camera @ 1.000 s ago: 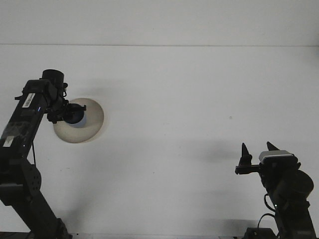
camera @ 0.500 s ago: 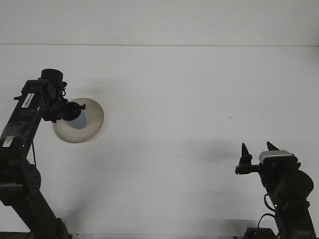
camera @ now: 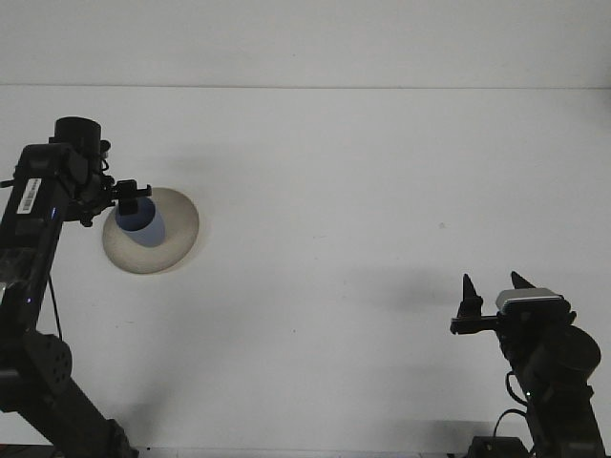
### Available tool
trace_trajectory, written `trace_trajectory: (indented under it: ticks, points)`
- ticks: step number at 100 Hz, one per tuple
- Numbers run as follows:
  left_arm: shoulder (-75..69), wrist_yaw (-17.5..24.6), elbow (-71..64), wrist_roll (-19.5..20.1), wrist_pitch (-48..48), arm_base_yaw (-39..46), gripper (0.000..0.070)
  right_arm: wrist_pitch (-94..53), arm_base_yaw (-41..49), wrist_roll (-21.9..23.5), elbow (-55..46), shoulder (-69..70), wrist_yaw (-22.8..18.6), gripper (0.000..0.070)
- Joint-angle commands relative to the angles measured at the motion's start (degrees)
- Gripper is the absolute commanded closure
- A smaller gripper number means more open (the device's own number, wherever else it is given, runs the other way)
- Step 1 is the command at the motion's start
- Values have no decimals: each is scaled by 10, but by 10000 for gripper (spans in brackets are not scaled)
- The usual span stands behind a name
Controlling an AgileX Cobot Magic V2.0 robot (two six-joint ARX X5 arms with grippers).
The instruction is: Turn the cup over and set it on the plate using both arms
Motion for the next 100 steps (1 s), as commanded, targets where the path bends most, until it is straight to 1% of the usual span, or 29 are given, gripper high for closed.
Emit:
trace_trajectory:
  ticks: [1,29,52,63,76,100]
  points:
    - [-25,2,16,-4,-9,1,357,5,0,-3,6,2,0,161]
    - [-150,3,16,-13,-26,-10,357,5,0,-3,6,2,0,161]
    - [-256,3,-15,-16,9,-43,357,5,0,-3,6,2,0,161]
    - [-313,3,-70,-17,41,-63,357,5,0,-3,6,2,0,161]
    - [-388,3,-164,-19,101,-85,357,5,0,-3,6,2,0,161]
    - [-539,3,-389,-17,263,-103,357,5,0,-3,6,2,0,161]
